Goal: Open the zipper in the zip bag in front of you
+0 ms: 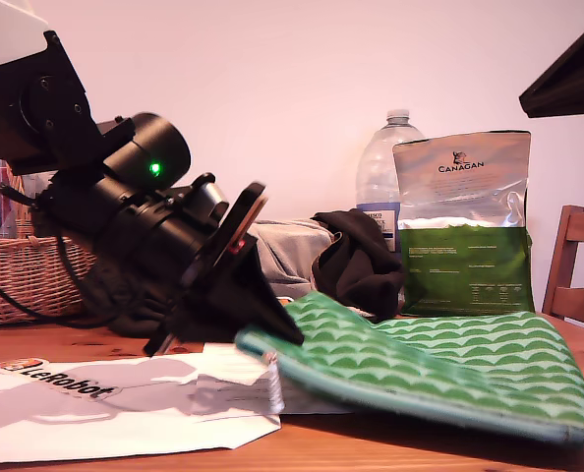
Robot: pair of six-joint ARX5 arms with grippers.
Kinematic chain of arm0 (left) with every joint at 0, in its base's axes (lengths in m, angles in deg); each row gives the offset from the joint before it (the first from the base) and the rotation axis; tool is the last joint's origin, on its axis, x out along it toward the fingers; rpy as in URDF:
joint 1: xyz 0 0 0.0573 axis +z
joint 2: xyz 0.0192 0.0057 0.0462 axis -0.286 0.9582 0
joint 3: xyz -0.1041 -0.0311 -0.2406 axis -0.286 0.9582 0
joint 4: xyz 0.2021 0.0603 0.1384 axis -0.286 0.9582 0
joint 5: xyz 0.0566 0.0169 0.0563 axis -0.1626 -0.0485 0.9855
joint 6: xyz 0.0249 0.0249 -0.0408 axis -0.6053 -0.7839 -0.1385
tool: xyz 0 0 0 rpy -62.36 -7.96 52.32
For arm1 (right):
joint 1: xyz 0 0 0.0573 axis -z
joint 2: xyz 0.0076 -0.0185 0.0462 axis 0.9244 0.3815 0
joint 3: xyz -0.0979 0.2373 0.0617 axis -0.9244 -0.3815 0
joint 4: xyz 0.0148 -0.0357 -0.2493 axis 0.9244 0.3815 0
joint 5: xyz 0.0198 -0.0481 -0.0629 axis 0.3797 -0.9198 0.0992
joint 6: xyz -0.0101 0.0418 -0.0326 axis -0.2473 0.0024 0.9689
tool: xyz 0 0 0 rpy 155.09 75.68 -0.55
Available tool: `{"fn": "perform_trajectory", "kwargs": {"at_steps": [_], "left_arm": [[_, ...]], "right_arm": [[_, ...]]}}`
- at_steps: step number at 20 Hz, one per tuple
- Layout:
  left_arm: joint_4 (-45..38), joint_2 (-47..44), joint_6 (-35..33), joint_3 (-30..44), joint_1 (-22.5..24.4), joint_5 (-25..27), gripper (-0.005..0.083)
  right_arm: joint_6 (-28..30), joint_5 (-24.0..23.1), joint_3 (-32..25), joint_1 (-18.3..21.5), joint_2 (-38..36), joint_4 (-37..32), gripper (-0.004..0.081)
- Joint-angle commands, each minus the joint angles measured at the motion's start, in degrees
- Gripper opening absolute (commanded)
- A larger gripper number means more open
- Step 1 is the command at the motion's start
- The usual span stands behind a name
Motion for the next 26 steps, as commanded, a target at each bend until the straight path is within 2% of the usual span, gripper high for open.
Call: {"fn": "perform_trajectory", "kwargs": {"at_steps": [1,7,10,13,16,19,22,24,26], "left_arm": [[-3.3,0.7,2.4,-0.2,-0.3,-0.7,-0.0019],[-14.7,0.7,14.3,-0.2,-0.6,-1.3,-0.0019],[-17.1,0.7,17.7,-0.2,-1.2,-0.8,-0.0019],[-19.7,0.7,20.9,-0.2,-1.9,-0.5,-0.0019],[-21.2,0.7,23.8,-0.2,-1.9,0.0,-0.0019],[-22.6,0.7,26.9,-0.2,-1.6,-0.2,-0.0019],[-23.1,0.7,29.8,-0.2,-1.6,-0.3,-0.0019],[-23.2,0.7,31.3,-0.2,-1.6,-0.9,-0.0019],[-23.2,0.7,33.9,-0.2,-1.6,-1.4,-0.0019]], "right_arm": [[0.1,0.5,-0.6,-0.8,0.3,-0.6,-0.0011],[-1.1,1.3,-0.6,-4.5,2.3,-1.2,0.0110],[-1.4,-2.1,-0.6,-6.5,5.5,-3.2,0.0113],[-1.5,-6.3,-0.8,-8.9,9.7,-8.9,0.0127],[-3.2,-14.9,-3.0,-12.1,10.8,-19.4,0.0126],[-6.7,-24.1,-8.2,-15.2,10.0,-28.1,0.0125],[-7.4,-35.8,-14.7,-20.9,9.9,-37.7,0.0120],[-7.2,-41.7,-16.7,-24.0,10.0,-40.2,0.0119],[-7.2,-45.0,-17.5,-26.1,11.1,-41.0,0.0119]]}}
